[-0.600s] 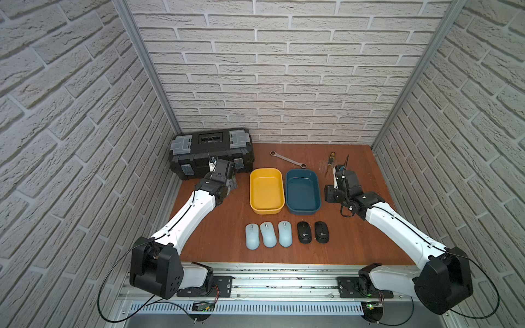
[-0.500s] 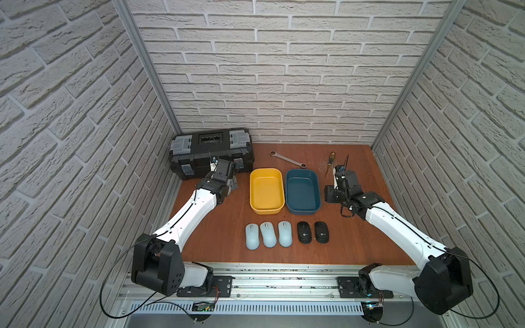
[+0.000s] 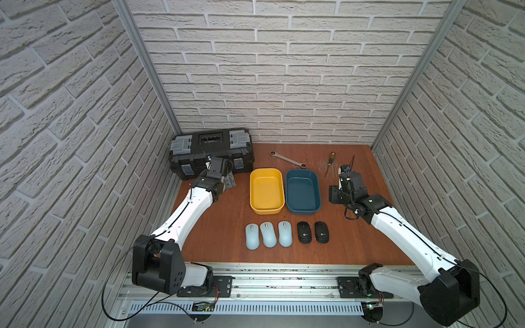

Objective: Place the mice by color into the storage box
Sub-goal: Pick up the mouse from the center of the board.

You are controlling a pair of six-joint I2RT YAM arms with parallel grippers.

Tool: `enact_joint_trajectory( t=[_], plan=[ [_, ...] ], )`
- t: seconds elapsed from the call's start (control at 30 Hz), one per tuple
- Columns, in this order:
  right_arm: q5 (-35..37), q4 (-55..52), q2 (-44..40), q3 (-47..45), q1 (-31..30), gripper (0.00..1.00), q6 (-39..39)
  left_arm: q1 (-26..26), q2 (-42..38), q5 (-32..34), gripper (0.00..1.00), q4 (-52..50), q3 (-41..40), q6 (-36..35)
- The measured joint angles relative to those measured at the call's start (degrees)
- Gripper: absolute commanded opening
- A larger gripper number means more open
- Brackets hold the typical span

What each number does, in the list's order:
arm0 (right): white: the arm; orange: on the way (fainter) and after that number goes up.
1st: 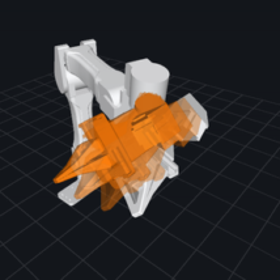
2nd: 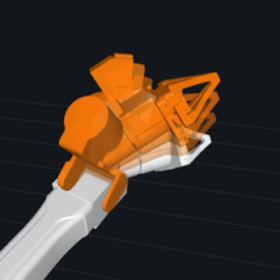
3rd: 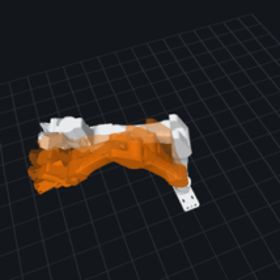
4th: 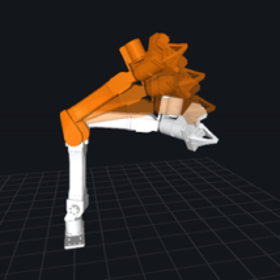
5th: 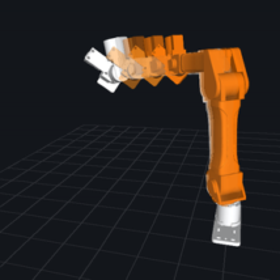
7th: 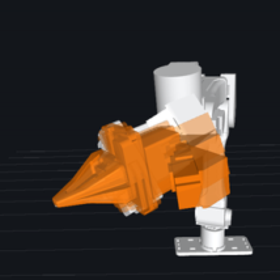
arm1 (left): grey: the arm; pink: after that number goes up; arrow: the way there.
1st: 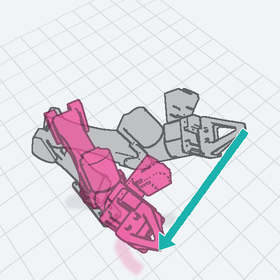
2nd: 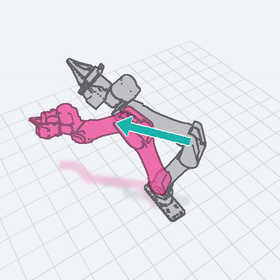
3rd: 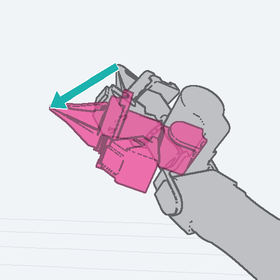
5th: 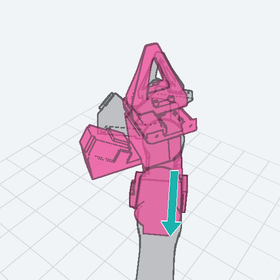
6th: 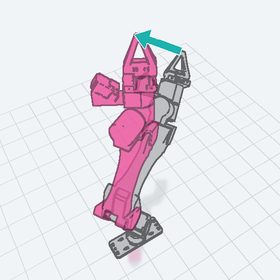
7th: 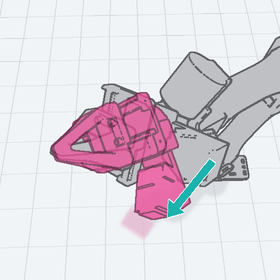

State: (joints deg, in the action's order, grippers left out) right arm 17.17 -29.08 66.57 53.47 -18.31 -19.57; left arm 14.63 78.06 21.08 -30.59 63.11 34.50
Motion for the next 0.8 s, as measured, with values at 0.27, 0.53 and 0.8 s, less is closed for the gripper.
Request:
enact_joint_trajectory(
  t=[0.27, 0.53, 0.8],
  plan=[
    [0.55, -1.73, -0.07, 0.44, 0.0, 0.62, -0.37, 0.0, 0.22, -1.09, 0.92, -2.16, 2.14, -0.2],
    [2.64, -7.26, -4.5, -1.9, -3.78, 0.62, -3.63, 0.0, 1.27, -1.14, 0.92, -3.85, 4.37, -0.04],
    [2.64, -14.08, -10.99, -8.46, -7.87, 0.61, -8.22, 0.11, 1.4, -1.18, 0.91, -5.46, 5.31, 1.11]
  ],
)
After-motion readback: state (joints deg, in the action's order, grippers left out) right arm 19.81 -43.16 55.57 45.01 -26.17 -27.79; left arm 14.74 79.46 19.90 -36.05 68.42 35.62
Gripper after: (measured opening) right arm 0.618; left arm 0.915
